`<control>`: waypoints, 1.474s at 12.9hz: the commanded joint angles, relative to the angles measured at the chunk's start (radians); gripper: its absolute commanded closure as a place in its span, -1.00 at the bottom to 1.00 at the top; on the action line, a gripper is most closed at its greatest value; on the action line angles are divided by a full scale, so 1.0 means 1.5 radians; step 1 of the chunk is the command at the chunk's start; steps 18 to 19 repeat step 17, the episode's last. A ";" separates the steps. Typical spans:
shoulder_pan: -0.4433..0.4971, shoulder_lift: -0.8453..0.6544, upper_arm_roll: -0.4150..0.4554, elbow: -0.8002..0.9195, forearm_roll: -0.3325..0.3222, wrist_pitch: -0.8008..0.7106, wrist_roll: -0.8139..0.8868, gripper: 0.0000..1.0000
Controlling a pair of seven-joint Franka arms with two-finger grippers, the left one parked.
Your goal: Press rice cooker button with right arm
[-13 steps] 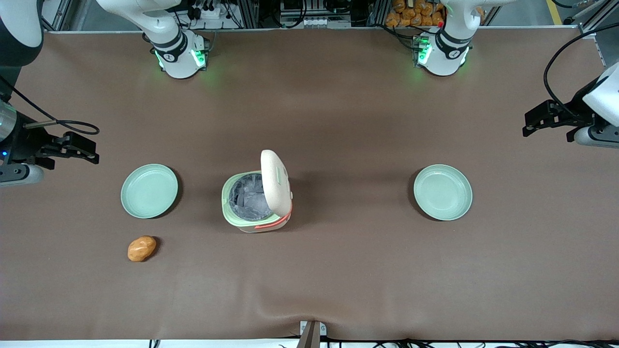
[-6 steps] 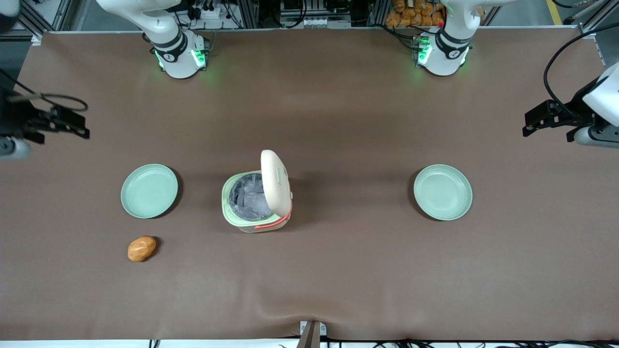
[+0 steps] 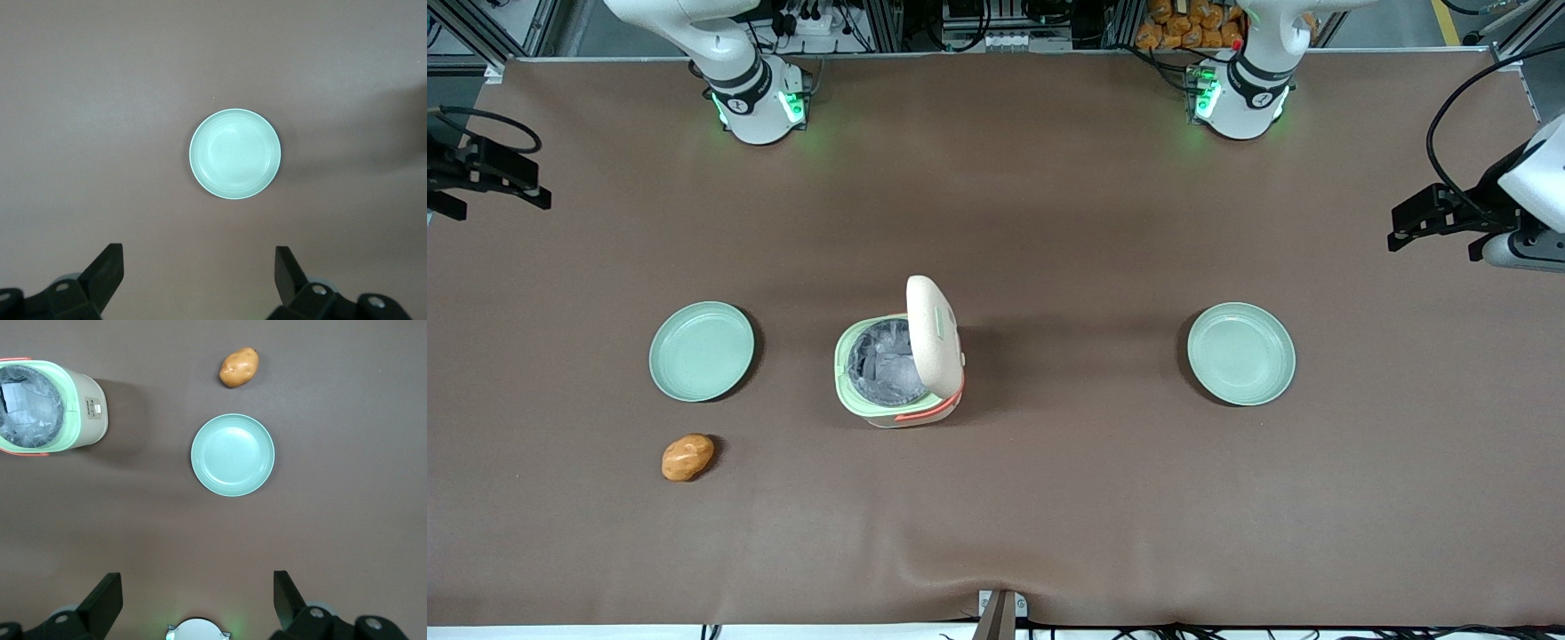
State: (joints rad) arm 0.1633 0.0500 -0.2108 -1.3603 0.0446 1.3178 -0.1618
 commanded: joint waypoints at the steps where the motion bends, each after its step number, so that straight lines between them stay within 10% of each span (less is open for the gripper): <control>1: 0.004 -0.090 -0.007 -0.123 0.006 0.069 -0.032 -1.00; 19: 0.004 -0.088 0.012 -0.098 -0.024 0.064 -0.030 -1.00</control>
